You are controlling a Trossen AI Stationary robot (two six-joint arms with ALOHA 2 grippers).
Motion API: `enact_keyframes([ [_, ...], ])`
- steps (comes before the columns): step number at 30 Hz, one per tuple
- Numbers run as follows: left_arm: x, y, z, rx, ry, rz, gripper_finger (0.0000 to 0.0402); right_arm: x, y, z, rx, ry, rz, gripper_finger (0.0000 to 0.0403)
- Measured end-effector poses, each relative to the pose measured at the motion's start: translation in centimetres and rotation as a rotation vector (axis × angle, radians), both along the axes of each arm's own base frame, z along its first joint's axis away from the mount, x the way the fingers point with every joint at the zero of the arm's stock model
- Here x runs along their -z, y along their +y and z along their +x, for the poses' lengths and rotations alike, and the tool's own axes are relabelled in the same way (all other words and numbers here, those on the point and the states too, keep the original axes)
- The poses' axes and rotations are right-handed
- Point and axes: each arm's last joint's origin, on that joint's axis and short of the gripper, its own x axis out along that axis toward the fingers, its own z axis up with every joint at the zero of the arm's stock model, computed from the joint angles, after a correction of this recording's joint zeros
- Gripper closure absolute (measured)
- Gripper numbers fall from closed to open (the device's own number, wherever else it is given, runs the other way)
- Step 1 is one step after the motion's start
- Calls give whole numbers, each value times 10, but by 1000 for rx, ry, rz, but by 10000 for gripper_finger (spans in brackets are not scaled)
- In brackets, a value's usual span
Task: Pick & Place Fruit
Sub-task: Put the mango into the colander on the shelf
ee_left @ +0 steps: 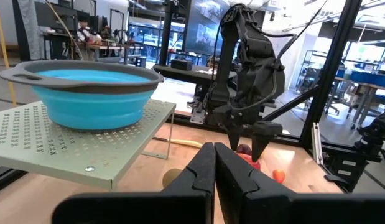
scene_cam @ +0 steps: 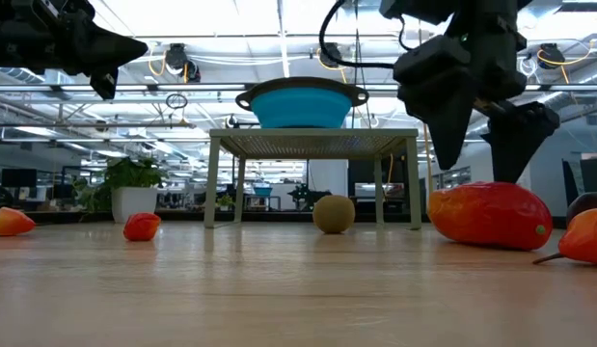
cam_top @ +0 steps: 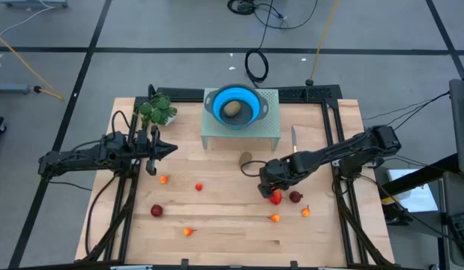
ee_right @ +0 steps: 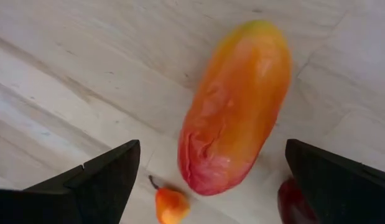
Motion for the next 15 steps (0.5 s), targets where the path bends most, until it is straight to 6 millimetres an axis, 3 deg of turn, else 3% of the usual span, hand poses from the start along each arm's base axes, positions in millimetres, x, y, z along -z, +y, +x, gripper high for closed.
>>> enact_keyframes([
  [15,-1,0,0,0,-6,0,394,35,3,12,-34,98,2,8],
])
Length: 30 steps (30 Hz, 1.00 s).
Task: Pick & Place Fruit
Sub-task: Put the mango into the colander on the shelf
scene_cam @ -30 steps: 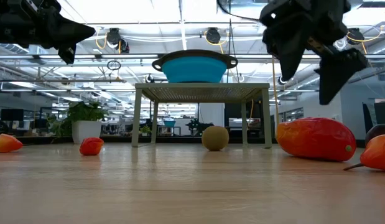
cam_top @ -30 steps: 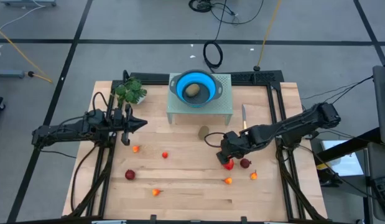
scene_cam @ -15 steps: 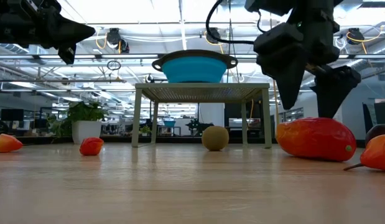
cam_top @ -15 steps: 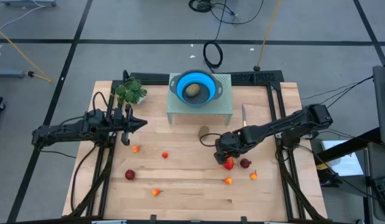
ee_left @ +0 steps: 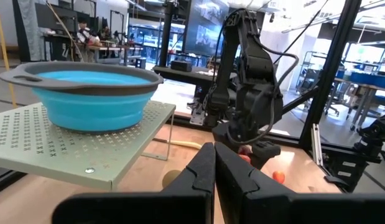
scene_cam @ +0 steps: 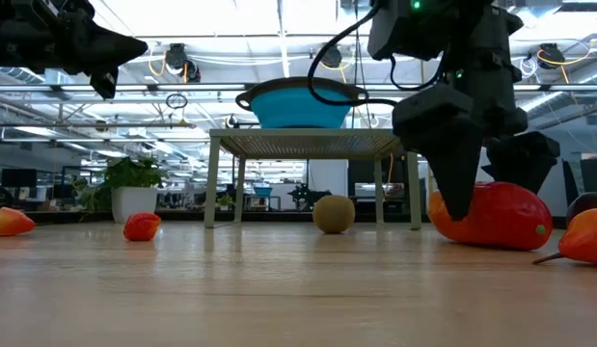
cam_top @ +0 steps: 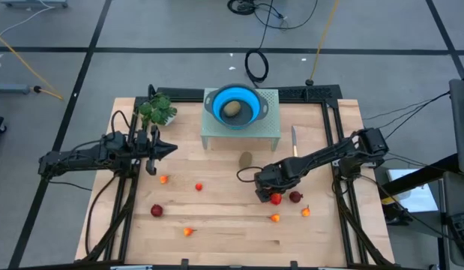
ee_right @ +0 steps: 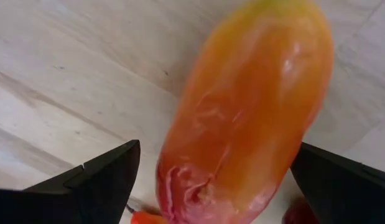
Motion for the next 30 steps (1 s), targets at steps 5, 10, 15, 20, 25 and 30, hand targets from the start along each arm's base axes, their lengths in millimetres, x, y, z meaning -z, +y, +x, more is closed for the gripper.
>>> enact_keyframes([
  [5,0,0,0,0,-1,0,394,5,0,2,0,13,-4,9],
  [10,0,0,0,0,-1,0,394,10,1,3,-2,24,-7,10],
  [15,0,0,0,0,0,2,394,9,3,3,7,9,-23,17],
  [20,0,0,0,-1,0,9,394,9,3,4,27,7,-28,84],
  [25,0,0,0,-1,0,10,394,9,3,6,29,-17,-21,169],
  [30,0,0,0,-1,0,10,394,9,3,7,51,-20,-17,175],
])
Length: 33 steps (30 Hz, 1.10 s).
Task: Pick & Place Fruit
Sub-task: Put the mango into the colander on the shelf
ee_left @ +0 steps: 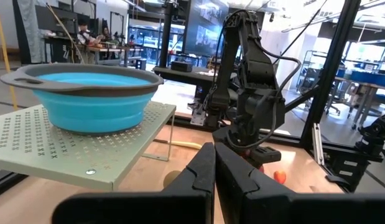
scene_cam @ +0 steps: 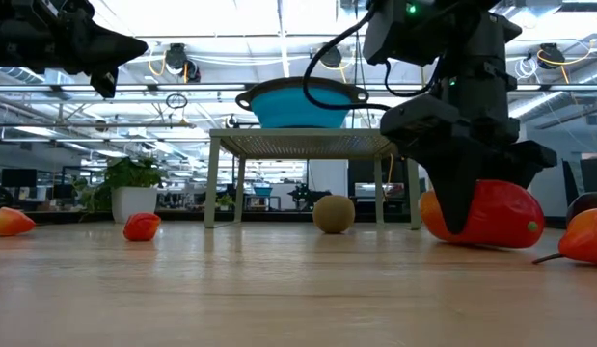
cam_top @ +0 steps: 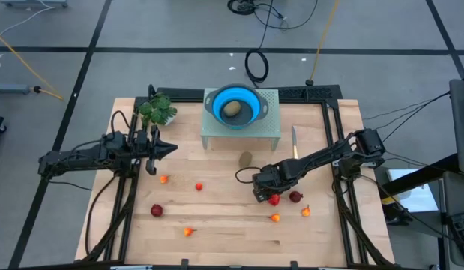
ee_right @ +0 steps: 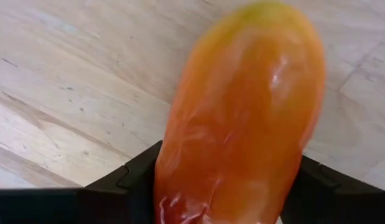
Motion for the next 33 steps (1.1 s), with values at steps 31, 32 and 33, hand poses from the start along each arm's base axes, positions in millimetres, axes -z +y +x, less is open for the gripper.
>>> enact_keyframes([
  [31,1,-3,0,92,11,36,394,-124,10,33,100,-1047,-178,174],
  [32,1,-3,0,93,11,36,394,-126,10,34,96,-1078,-180,174],
  [33,1,-3,0,93,11,36,394,-129,10,35,91,-1107,-184,175],
])
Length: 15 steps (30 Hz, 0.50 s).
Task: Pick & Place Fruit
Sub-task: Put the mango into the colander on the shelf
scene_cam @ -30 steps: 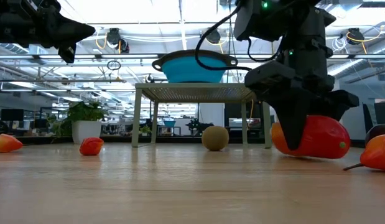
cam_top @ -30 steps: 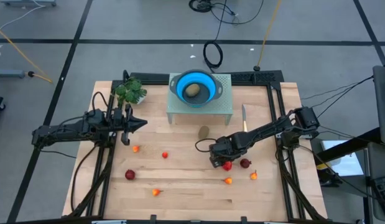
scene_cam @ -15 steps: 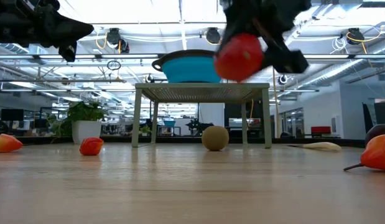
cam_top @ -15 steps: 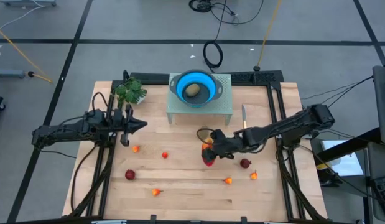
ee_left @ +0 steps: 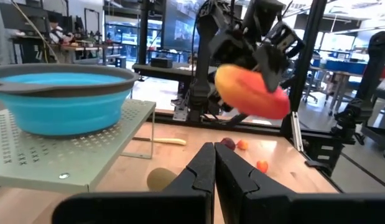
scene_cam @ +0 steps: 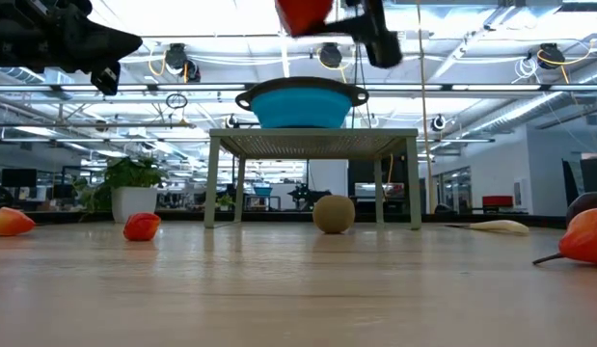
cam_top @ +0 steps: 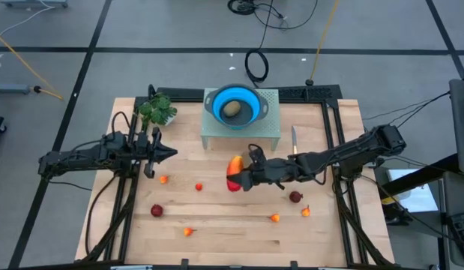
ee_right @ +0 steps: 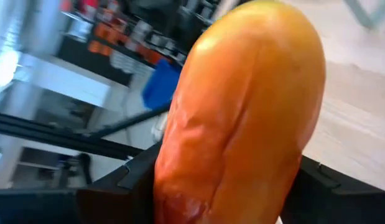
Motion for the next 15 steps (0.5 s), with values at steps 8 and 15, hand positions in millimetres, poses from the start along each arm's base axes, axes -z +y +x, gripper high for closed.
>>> enact_keyframes([
  [8,0,0,0,0,0,-6,394,-16,-3,5,-30,-161,-109,175],
  [15,1,0,0,0,7,-7,394,-23,-8,7,-79,-226,-435,175],
])
